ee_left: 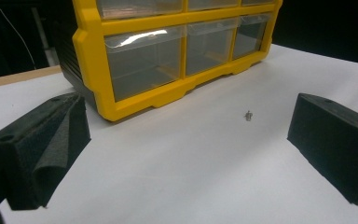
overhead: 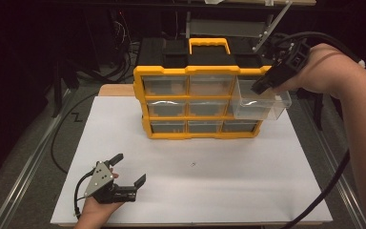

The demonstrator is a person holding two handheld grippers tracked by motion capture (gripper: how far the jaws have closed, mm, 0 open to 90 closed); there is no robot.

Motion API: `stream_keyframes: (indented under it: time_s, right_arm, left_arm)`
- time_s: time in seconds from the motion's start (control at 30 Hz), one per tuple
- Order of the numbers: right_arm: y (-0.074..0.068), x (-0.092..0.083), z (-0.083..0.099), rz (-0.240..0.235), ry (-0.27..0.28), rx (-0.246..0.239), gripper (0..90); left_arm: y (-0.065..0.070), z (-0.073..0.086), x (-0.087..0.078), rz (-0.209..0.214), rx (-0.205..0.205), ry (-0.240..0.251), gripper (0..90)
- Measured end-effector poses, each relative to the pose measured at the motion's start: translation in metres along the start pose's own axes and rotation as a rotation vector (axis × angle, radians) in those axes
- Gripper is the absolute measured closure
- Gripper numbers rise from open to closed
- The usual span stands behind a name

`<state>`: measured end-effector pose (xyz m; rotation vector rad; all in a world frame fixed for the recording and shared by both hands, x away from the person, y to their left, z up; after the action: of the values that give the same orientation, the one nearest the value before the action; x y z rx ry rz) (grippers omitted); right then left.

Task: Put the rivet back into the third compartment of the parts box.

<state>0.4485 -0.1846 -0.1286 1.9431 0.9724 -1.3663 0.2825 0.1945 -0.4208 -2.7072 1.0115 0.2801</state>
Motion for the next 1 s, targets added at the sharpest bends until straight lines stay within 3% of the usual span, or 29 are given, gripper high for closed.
stream_keyframes:
  time_s: [0.37,0.43,0.5,0.63,0.8,1.0]
  right_arm:
    - [0.009,0.022,-0.002,-0.031,-0.016,0.016,82.2]
    - [0.011,0.021,-0.002,-0.017,-0.005,0.034,64.3]
    - [0.012,0.016,-0.003,-0.001,0.015,0.054,56.3]
    - [0.01,0.003,-0.001,0.028,0.042,0.063,51.8]
    - [-0.001,-0.009,0.006,0.039,0.062,0.055,51.8]
    - [-0.029,-0.012,0.02,-0.004,0.069,0.015,52.3]
  left_arm:
    - [-0.002,0.001,0.0,0.002,-0.009,0.003,0.1]
    - [-0.002,0.001,0.0,0.003,-0.005,0.001,0.1]
    - [-0.002,0.001,0.0,0.002,-0.005,0.001,0.1]
    - [-0.001,0.0,0.0,0.004,-0.002,0.0,0.1]
    - [-0.001,0.0,0.0,0.005,-0.002,0.002,0.1]
    - [0.0,0.0,0.001,0.01,-0.002,0.001,0.1]
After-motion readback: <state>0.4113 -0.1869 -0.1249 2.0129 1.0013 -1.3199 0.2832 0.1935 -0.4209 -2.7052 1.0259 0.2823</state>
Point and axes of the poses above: each handheld gripper's, and its own axes: x roughly forward along the jaws, z roughly out of its underside, y roughly to its right, the point moved 3 cm from there along x, roughly forward along the jaws, and after that the axes turned 11 degrees about x, right-handed, at the moved point
